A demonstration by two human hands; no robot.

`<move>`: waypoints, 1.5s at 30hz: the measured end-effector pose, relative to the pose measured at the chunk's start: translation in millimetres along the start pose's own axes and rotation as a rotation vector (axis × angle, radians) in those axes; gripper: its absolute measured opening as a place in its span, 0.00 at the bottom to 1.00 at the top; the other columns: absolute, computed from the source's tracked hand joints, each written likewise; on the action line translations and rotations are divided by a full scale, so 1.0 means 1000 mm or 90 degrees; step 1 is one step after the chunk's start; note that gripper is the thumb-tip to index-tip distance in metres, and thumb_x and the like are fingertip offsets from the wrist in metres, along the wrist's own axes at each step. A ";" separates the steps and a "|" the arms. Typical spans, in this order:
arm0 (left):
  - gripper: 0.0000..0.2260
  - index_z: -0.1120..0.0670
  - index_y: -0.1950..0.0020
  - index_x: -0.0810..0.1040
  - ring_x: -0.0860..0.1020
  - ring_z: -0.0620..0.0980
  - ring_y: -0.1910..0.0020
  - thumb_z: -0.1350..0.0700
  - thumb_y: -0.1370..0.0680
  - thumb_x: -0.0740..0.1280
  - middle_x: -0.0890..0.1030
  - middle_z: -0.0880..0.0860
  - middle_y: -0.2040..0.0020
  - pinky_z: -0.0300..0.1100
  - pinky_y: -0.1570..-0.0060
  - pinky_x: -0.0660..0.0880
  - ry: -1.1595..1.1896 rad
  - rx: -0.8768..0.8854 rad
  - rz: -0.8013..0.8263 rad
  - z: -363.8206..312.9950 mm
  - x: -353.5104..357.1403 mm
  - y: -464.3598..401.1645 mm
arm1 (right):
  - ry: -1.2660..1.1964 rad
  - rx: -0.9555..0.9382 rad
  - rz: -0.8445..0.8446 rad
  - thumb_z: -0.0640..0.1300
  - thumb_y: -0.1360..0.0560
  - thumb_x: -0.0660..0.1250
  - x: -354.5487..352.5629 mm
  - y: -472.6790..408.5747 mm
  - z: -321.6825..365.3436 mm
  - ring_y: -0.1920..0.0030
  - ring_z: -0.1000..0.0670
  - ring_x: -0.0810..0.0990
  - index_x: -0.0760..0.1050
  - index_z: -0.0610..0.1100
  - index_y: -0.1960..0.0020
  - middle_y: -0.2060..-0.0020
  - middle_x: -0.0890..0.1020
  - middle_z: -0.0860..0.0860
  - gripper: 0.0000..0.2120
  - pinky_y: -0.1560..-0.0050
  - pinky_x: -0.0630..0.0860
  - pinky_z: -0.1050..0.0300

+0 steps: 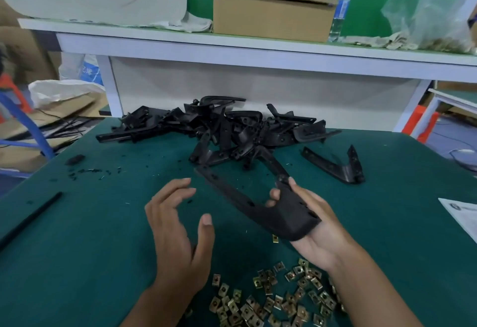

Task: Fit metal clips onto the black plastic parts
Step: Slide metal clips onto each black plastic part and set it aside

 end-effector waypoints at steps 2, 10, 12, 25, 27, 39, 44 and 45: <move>0.14 0.48 0.35 0.69 0.69 0.49 0.31 0.48 0.19 0.58 0.71 0.47 0.32 0.42 0.33 0.62 -0.009 0.037 0.017 -0.006 0.001 0.002 | -0.030 0.067 0.061 0.44 0.19 0.65 0.007 0.003 -0.007 0.59 0.44 0.80 0.66 0.43 0.40 0.59 0.79 0.42 0.12 0.57 0.80 0.51; 0.11 0.58 0.62 0.80 0.80 0.57 0.73 0.54 0.23 0.66 0.81 0.63 0.67 0.45 0.74 0.75 0.583 -0.579 0.227 0.034 0.056 0.021 | 0.256 0.155 0.150 0.47 0.19 0.67 0.026 0.018 -0.022 0.66 0.52 0.79 0.77 0.41 0.50 0.62 0.80 0.47 0.09 0.65 0.75 0.61; 0.19 0.62 0.55 0.80 0.81 0.58 0.68 0.47 0.31 0.77 0.82 0.64 0.60 0.43 0.74 0.76 0.652 -0.662 0.369 0.019 0.071 0.029 | 0.405 0.127 0.164 0.50 0.18 0.65 0.033 0.022 -0.022 0.66 0.55 0.80 0.81 0.47 0.56 0.63 0.82 0.51 0.12 0.64 0.74 0.65; 0.17 0.57 0.48 0.85 0.77 0.55 0.61 0.63 0.35 0.79 0.77 0.62 0.59 0.43 0.62 0.74 0.575 -0.596 0.558 0.017 0.058 0.026 | 0.889 -0.174 -0.088 0.52 0.18 0.65 -0.003 0.009 0.025 0.58 0.56 0.79 0.78 0.56 0.50 0.57 0.82 0.57 0.04 0.58 0.74 0.57; 0.20 0.58 0.46 0.82 0.77 0.48 0.70 0.61 0.36 0.80 0.77 0.55 0.66 0.37 0.68 0.74 0.574 -0.587 0.455 0.031 0.046 0.010 | 1.028 -0.129 -0.070 0.53 0.21 0.69 -0.015 0.009 0.014 0.53 0.56 0.77 0.77 0.59 0.44 0.52 0.78 0.59 0.06 0.54 0.74 0.61; 0.11 0.48 0.50 0.83 0.83 0.51 0.51 0.61 0.29 0.72 0.84 0.56 0.51 0.42 0.50 0.81 0.582 -0.462 0.228 0.034 0.016 -0.020 | 0.952 -0.183 -0.083 0.42 0.17 0.65 -0.026 0.010 0.012 0.56 0.61 0.83 0.78 0.53 0.50 0.59 0.83 0.56 0.07 0.60 0.76 0.67; 0.18 0.37 0.50 0.75 0.82 0.45 0.55 0.62 0.23 0.71 0.82 0.41 0.52 0.41 0.58 0.80 0.264 -0.249 0.235 0.010 0.012 -0.023 | 0.531 -0.149 -0.074 0.39 0.18 0.65 -0.025 0.008 0.010 0.51 0.48 0.87 0.78 0.44 0.43 0.54 0.86 0.52 0.06 0.61 0.79 0.60; 0.20 0.34 0.49 0.73 0.81 0.43 0.55 0.62 0.22 0.70 0.80 0.38 0.51 0.40 0.60 0.79 0.183 -0.203 0.253 0.005 0.014 -0.021 | 0.478 -0.140 -0.073 0.39 0.18 0.66 -0.026 0.007 0.009 0.50 0.48 0.87 0.78 0.43 0.42 0.53 0.86 0.51 0.07 0.61 0.79 0.61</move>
Point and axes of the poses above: each hand's wrist, its own y-axis away from the middle knuckle, its own x-axis out of the palm, z = x × y, the point moved 8 cm from there along -y, towards the middle knuckle
